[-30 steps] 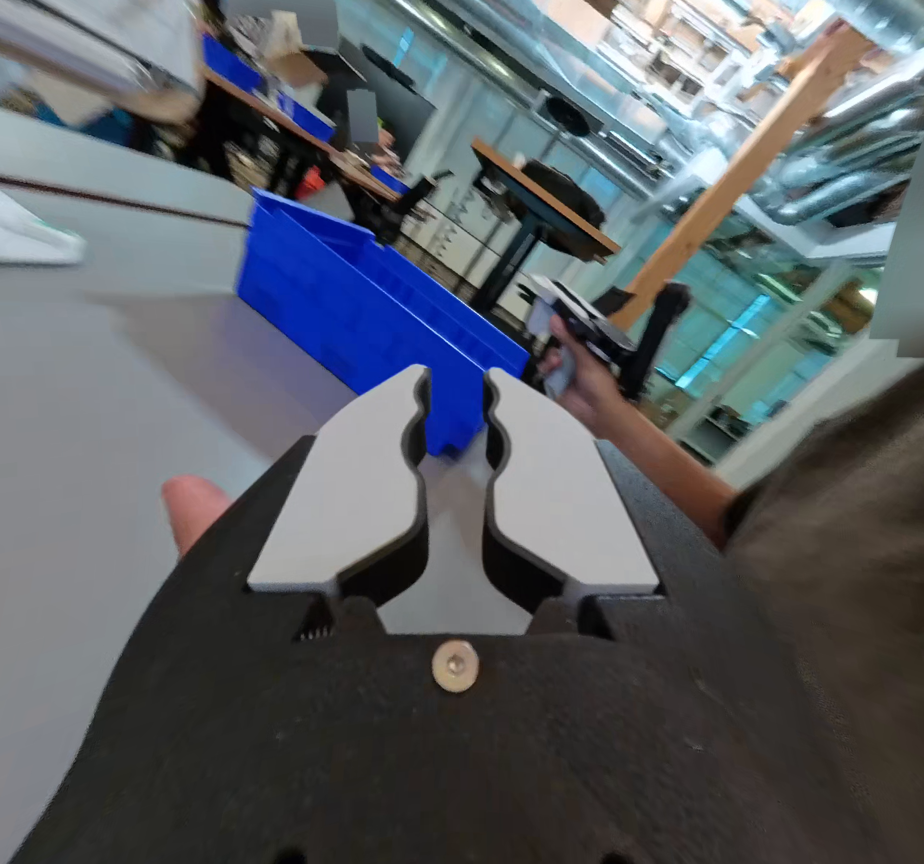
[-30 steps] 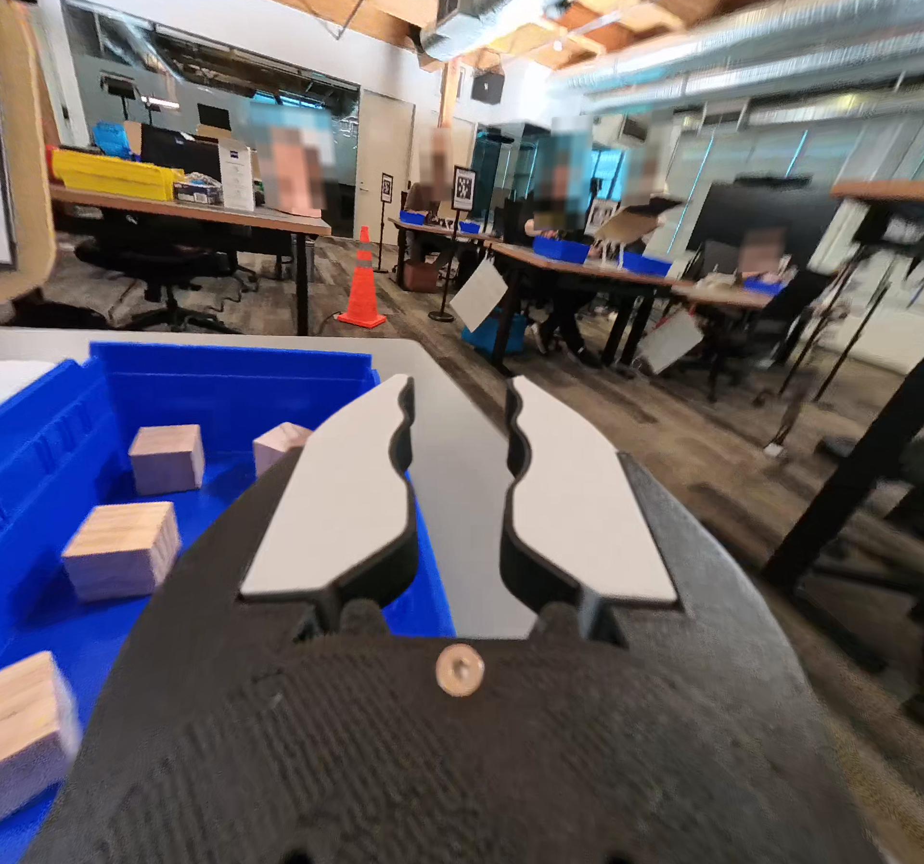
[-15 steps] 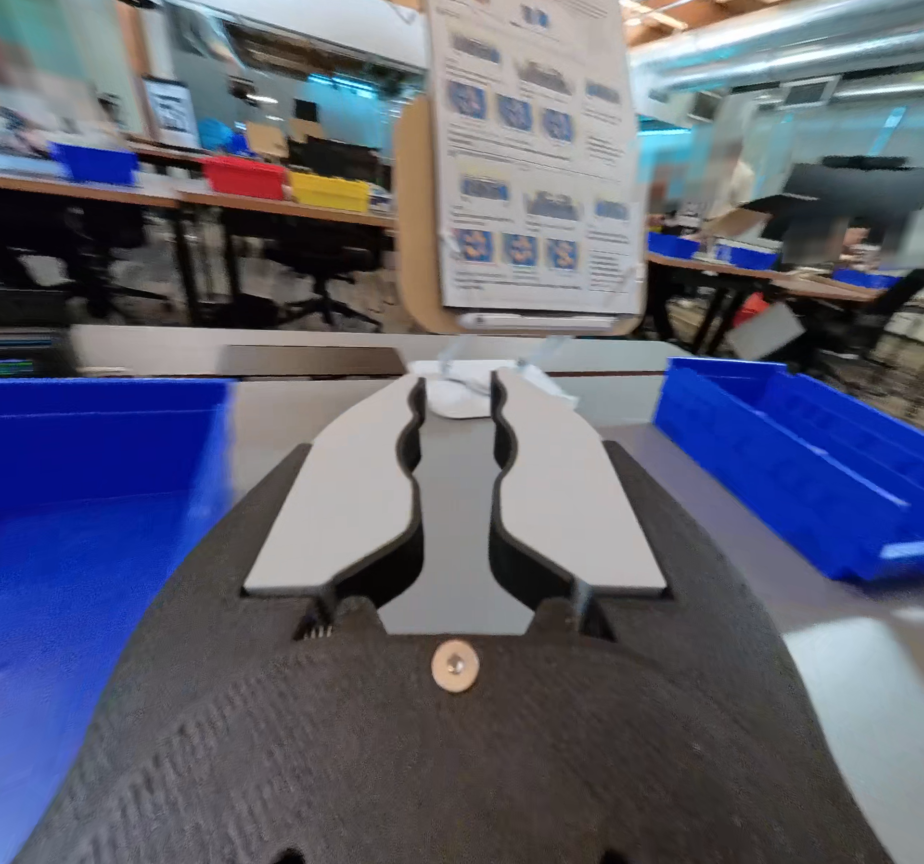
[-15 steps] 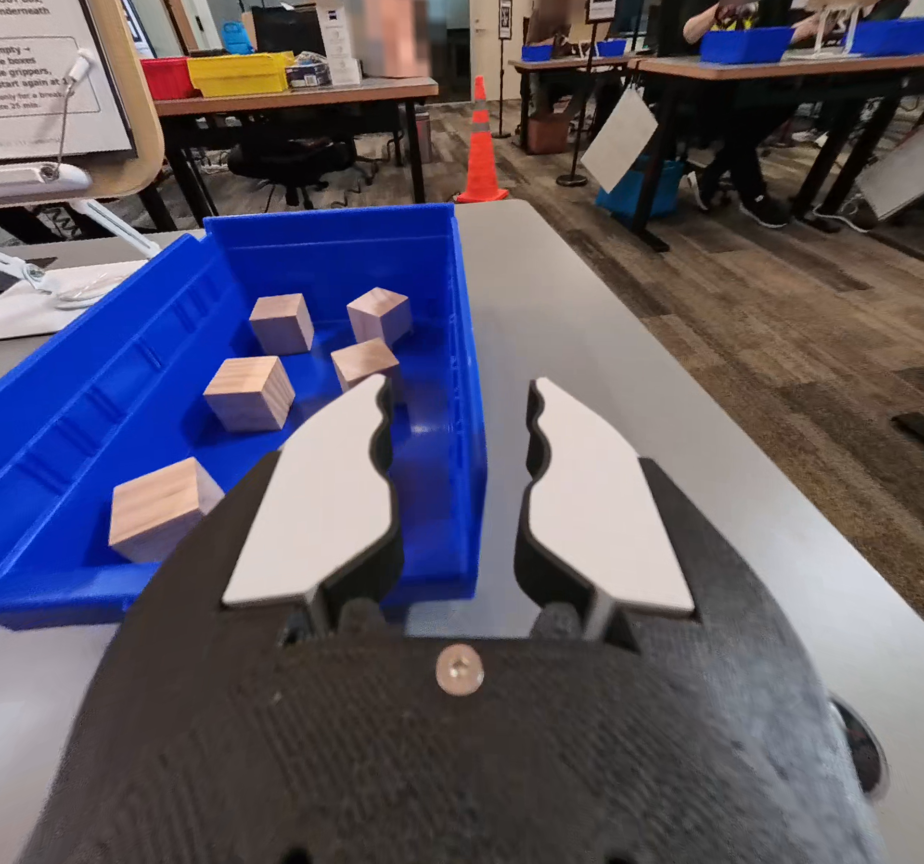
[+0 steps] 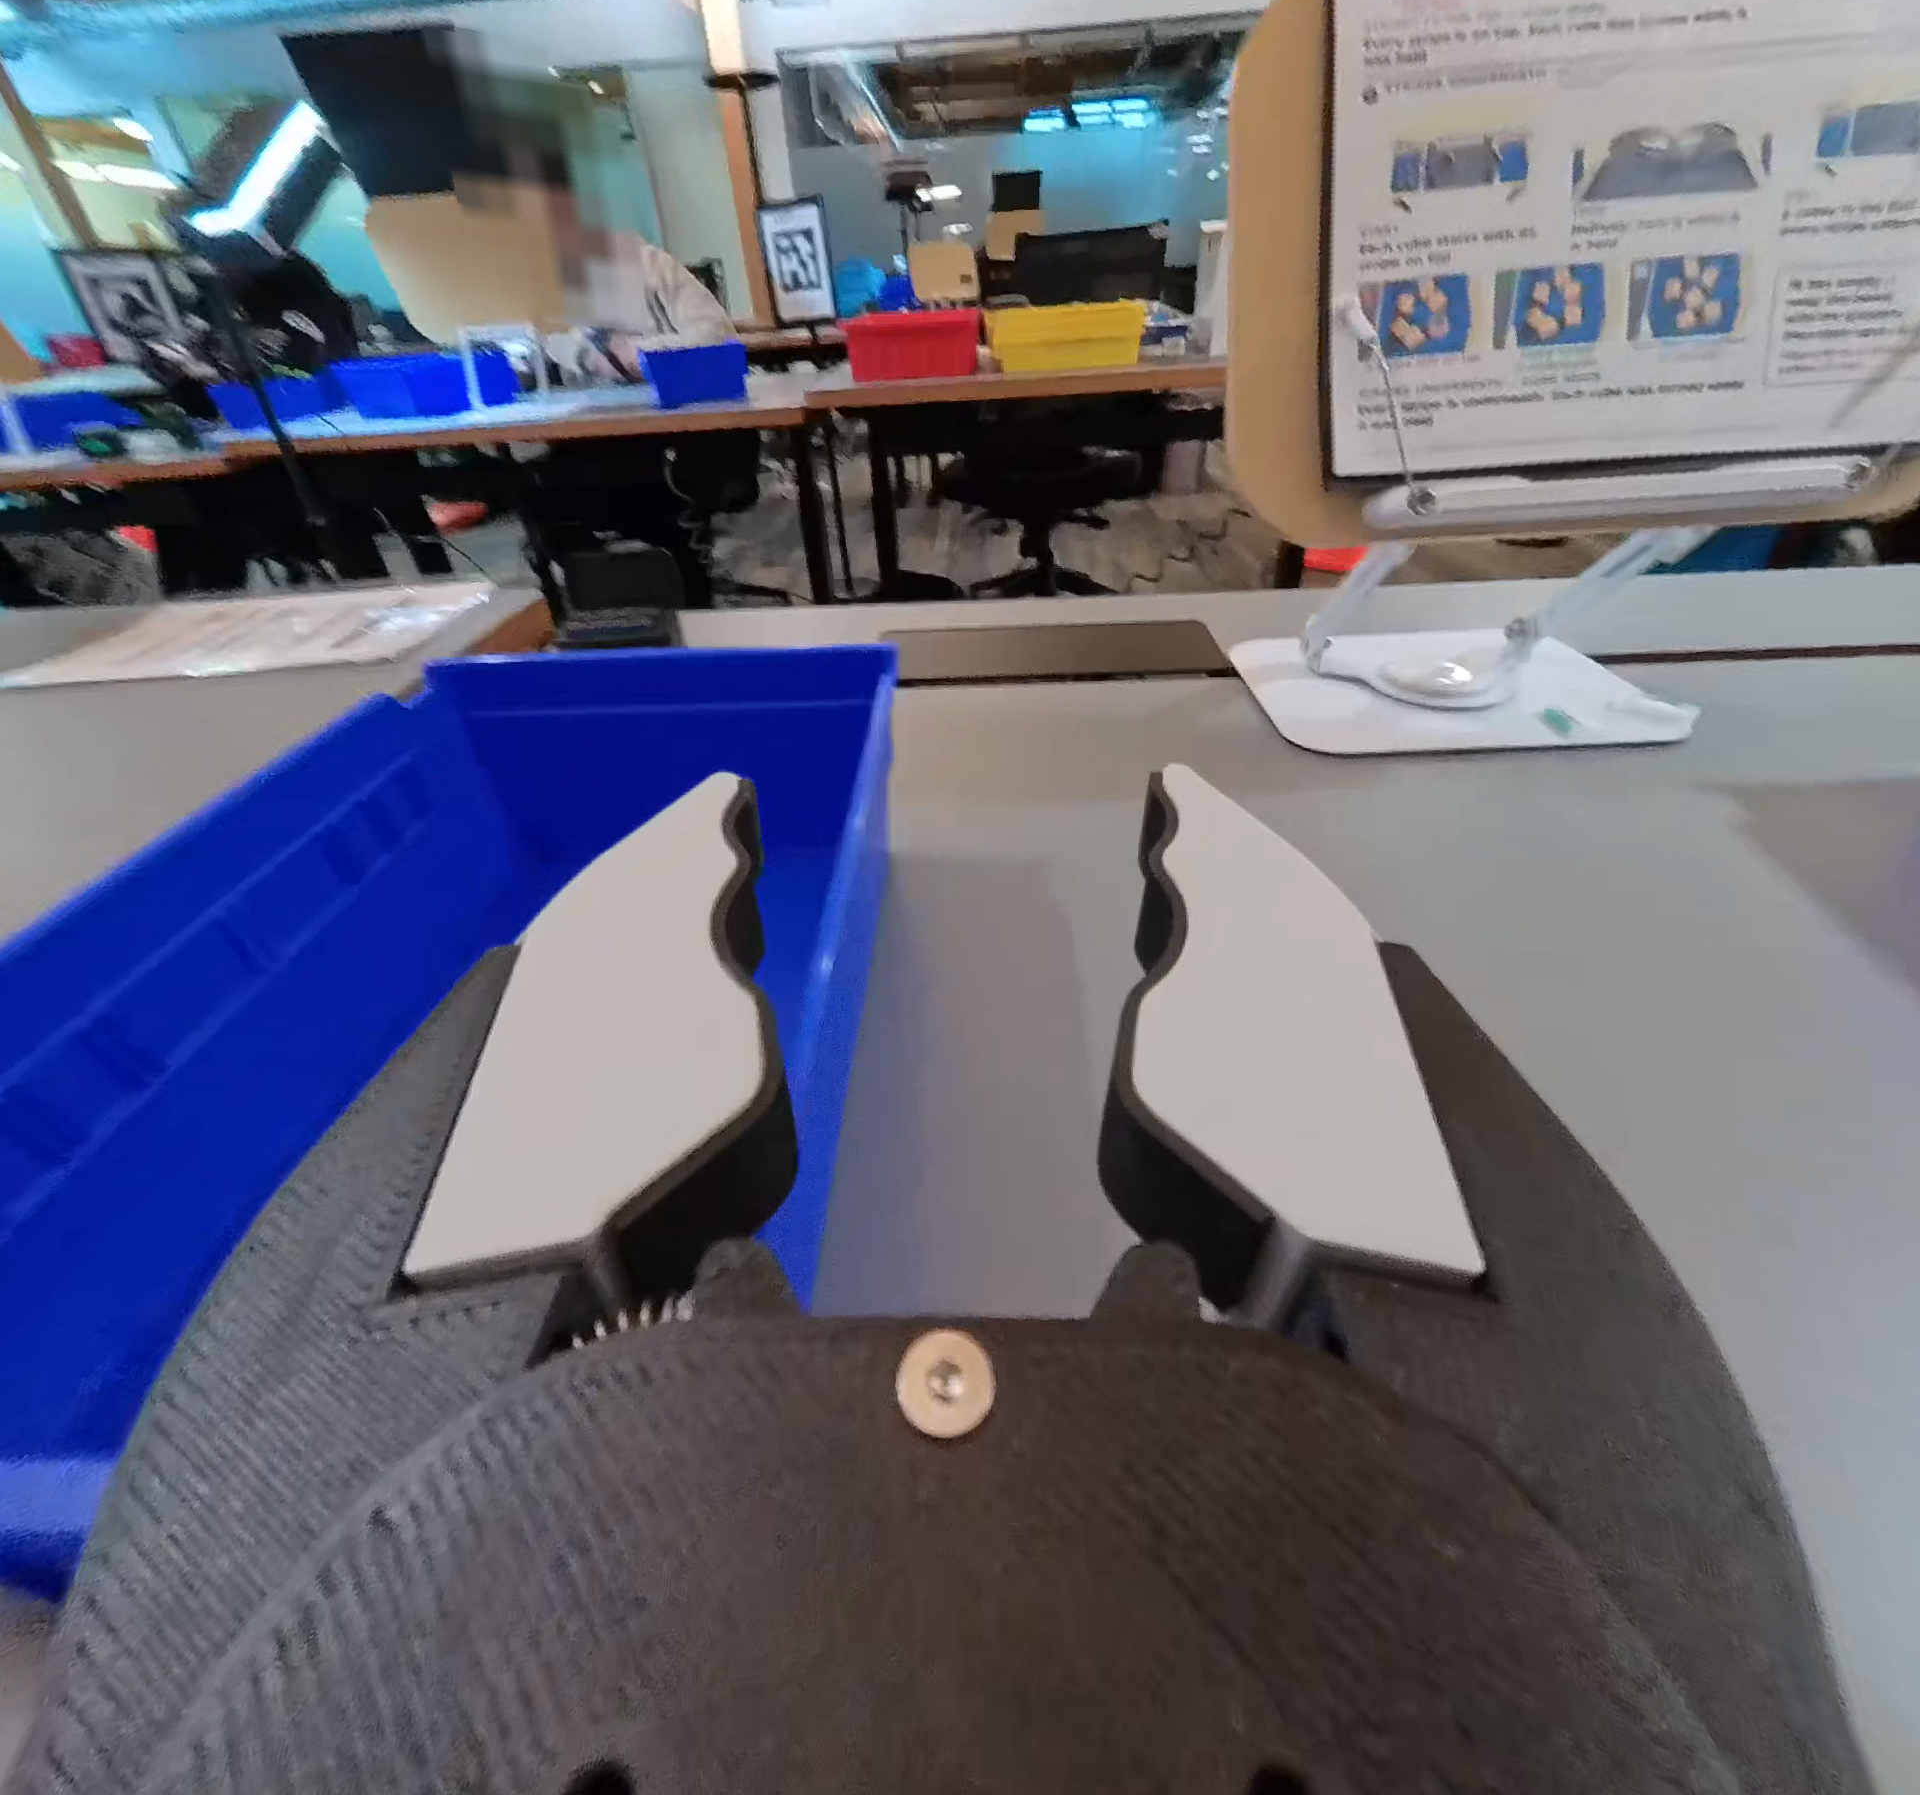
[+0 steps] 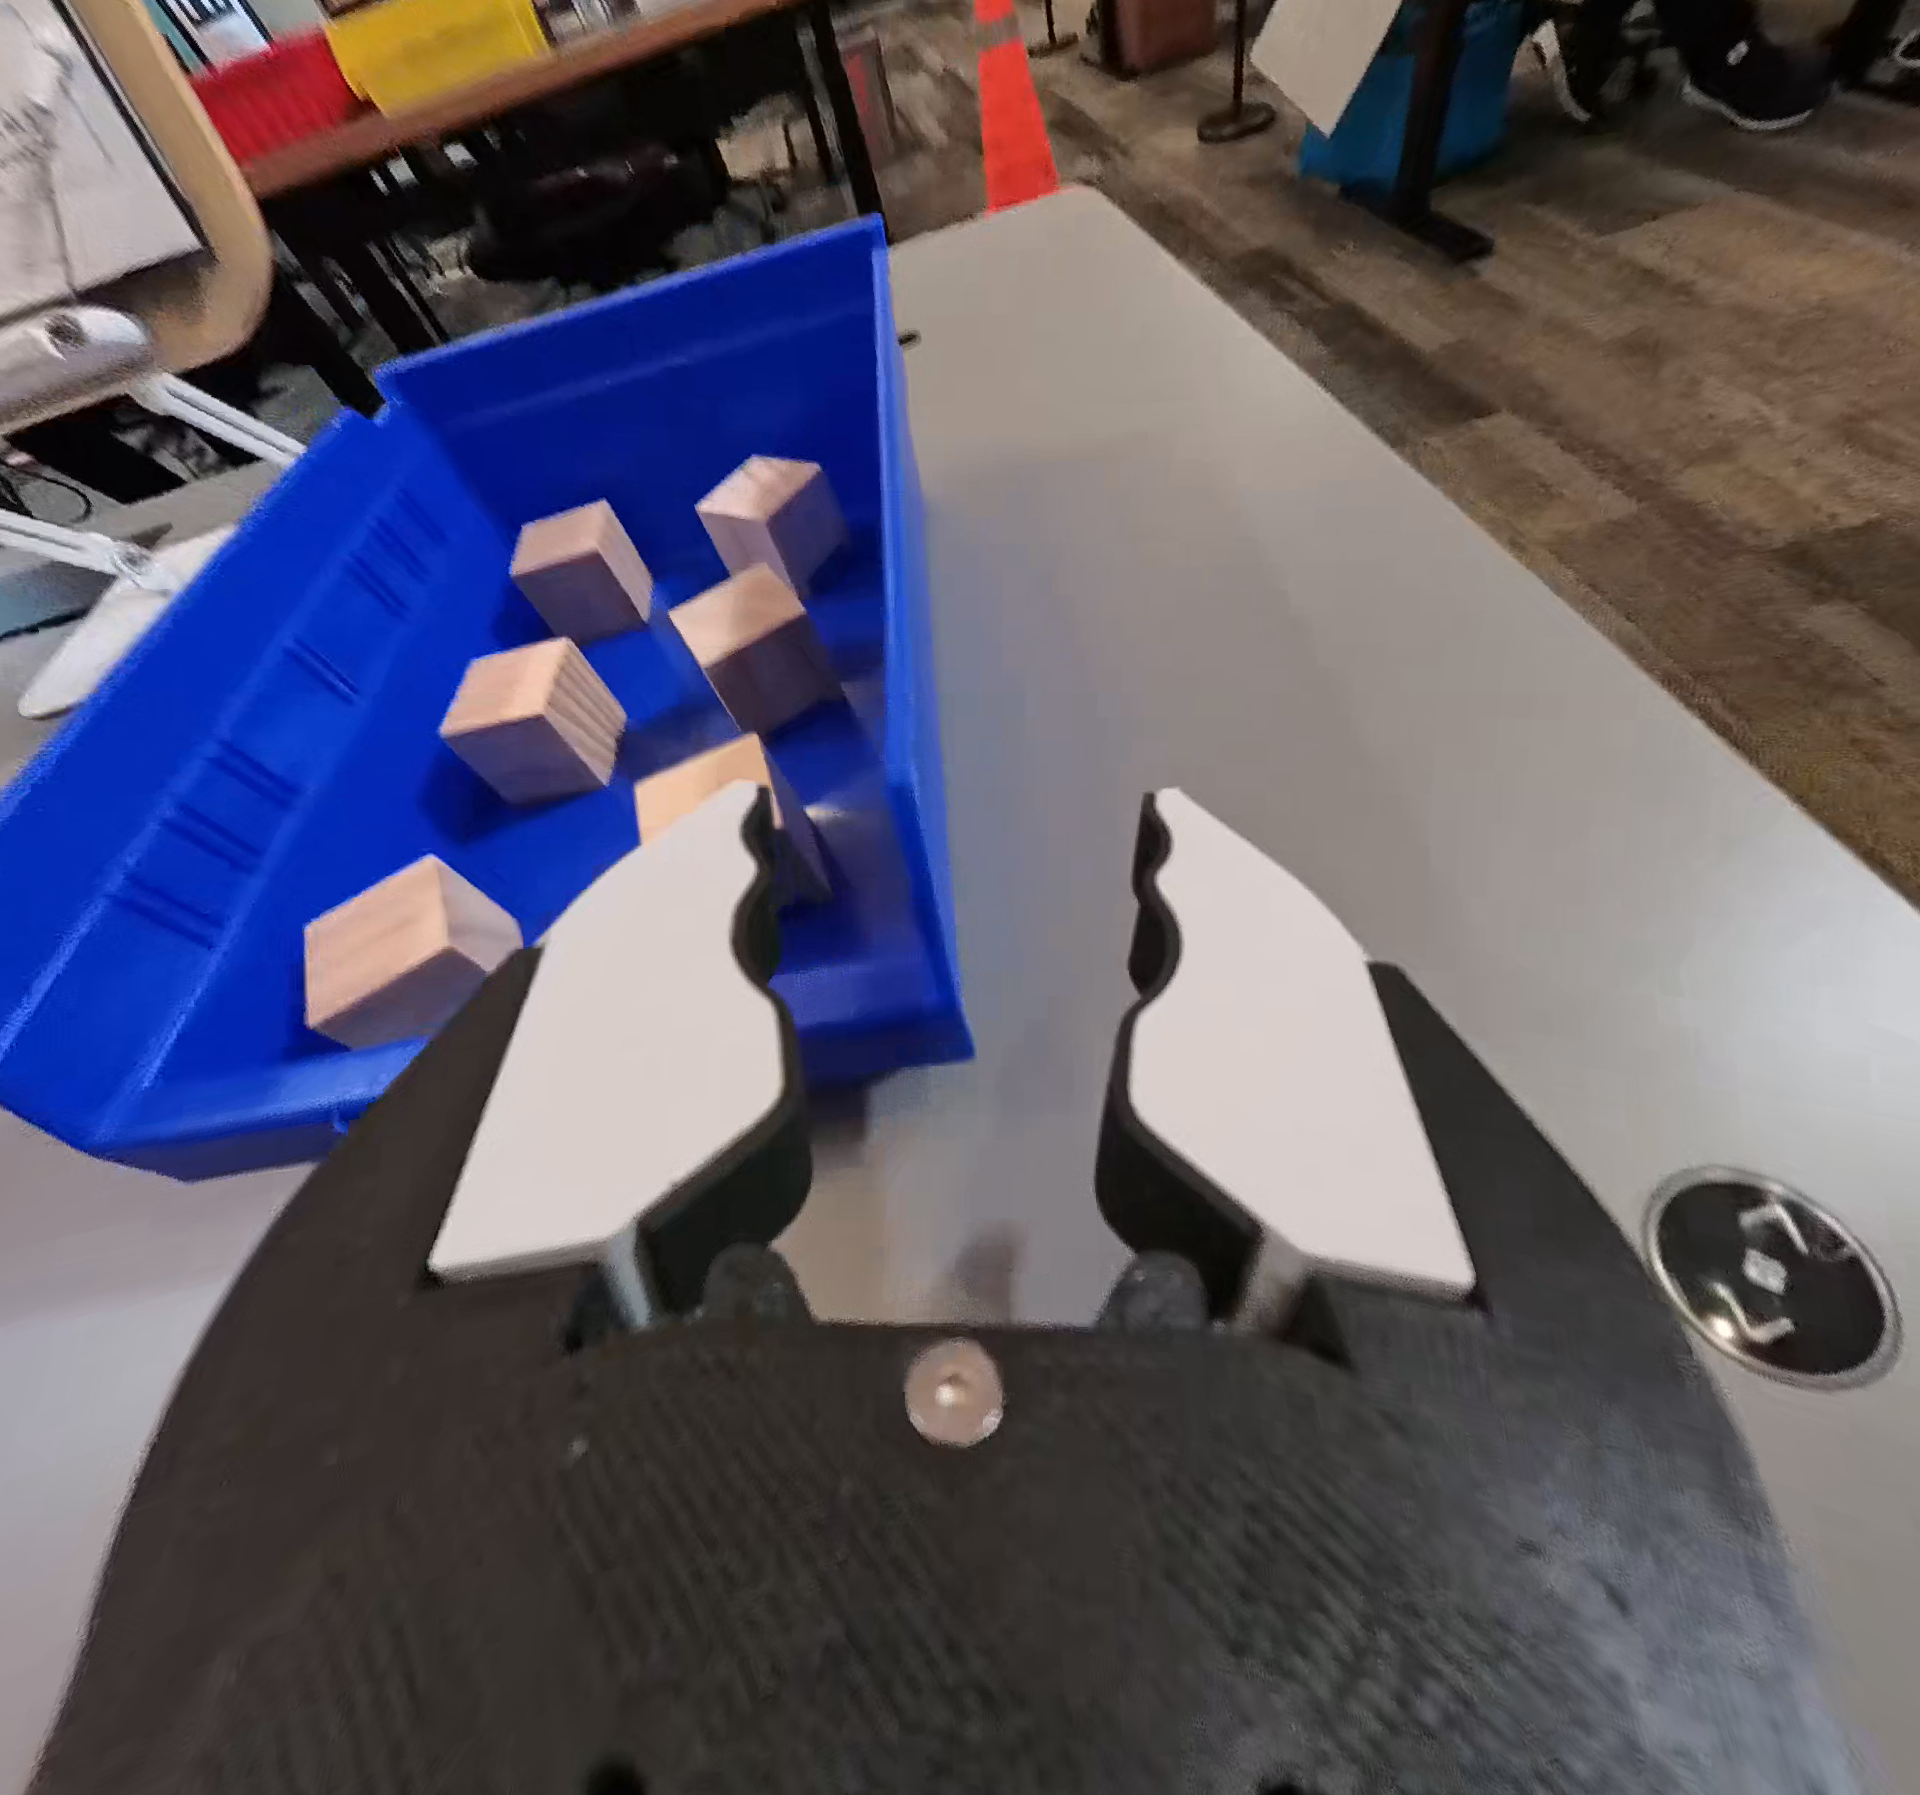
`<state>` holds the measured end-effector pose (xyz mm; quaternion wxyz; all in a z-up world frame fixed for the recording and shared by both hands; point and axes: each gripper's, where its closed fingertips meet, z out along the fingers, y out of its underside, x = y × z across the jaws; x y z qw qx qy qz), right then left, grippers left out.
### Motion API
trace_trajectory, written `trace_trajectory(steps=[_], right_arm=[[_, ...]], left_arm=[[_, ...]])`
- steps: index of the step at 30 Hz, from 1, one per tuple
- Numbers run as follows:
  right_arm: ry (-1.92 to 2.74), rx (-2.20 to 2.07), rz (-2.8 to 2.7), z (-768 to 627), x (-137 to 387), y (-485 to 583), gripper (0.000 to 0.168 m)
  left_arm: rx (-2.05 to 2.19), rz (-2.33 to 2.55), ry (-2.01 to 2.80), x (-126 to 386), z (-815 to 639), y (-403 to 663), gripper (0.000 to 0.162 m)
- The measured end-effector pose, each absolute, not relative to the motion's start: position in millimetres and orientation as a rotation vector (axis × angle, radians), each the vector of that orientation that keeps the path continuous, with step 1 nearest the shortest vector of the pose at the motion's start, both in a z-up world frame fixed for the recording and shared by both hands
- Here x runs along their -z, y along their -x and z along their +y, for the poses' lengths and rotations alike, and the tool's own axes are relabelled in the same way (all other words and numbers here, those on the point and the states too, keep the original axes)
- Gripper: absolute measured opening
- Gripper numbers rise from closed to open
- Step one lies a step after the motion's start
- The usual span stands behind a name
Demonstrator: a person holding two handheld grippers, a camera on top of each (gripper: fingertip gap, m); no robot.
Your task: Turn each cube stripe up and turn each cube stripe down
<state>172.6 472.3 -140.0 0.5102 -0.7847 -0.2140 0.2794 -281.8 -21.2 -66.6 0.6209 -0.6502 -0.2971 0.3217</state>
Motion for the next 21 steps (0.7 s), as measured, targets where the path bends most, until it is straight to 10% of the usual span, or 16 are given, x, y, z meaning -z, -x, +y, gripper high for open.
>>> trace_trajectory(steps=[21], right_arm=[[1.899,-0.62,-0.723,494,158,-158,0.06]], left_arm=[[-0.668,-0.608,1.685,100,-2,283,0.057]])
